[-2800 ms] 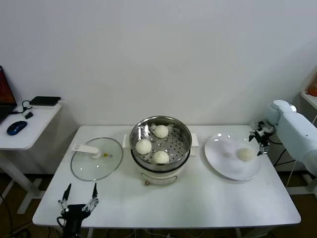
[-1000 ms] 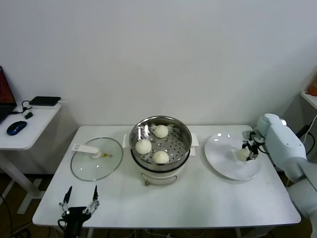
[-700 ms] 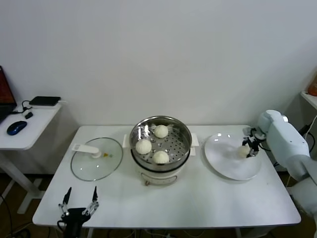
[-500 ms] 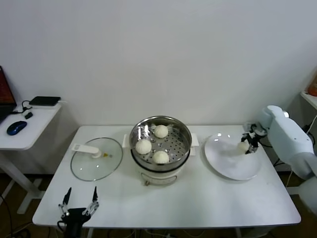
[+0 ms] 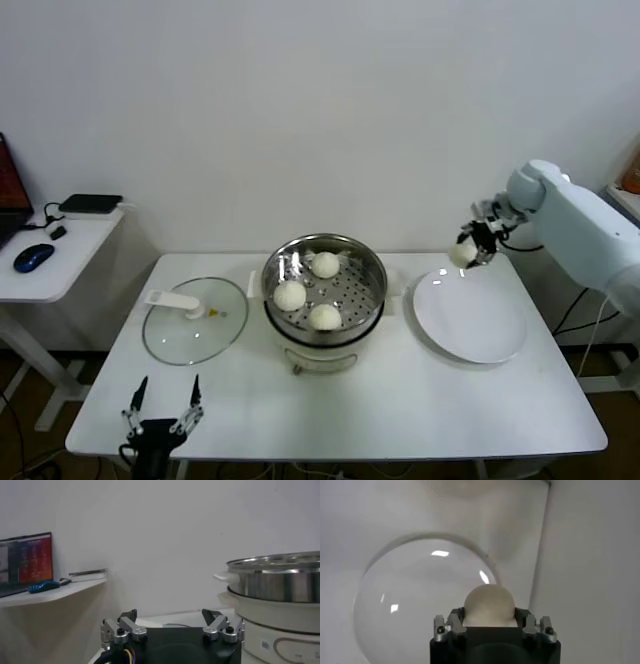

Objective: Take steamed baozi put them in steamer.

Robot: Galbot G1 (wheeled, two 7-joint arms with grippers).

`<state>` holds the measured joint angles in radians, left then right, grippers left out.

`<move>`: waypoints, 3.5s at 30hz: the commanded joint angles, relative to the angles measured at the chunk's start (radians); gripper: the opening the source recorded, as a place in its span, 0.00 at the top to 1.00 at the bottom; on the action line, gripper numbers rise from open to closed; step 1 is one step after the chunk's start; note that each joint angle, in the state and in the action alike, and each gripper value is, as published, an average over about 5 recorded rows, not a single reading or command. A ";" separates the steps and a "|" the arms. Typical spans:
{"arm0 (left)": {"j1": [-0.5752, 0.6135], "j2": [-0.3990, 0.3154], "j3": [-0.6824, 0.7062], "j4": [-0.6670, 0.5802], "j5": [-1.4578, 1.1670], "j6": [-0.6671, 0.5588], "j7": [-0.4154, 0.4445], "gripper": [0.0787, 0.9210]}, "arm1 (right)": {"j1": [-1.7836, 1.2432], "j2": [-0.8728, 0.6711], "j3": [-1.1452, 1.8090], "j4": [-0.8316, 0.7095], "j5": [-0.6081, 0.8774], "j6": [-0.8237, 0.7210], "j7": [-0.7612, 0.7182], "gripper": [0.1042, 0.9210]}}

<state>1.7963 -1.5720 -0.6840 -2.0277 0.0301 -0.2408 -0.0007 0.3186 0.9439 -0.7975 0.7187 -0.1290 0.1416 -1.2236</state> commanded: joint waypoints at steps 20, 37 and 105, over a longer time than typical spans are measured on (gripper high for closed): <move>-0.009 -0.004 -0.005 -0.015 -0.008 -0.004 -0.005 0.12 | 0.386 0.279 -0.588 0.197 0.721 -0.279 0.001 0.32; -0.026 0.004 -0.022 0.001 -0.026 0.001 -0.001 0.12 | 0.215 0.322 -0.568 0.146 0.659 -0.300 0.016 0.32; -0.021 0.004 -0.014 -0.024 -0.004 0.015 0.001 0.12 | 0.014 -0.170 0.101 0.465 0.634 -0.244 0.219 0.12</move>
<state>1.7692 -1.5669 -0.7020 -2.0464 0.0184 -0.2250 -0.0002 0.4848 1.0476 -1.0441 1.0071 0.4955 -0.1107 -1.1313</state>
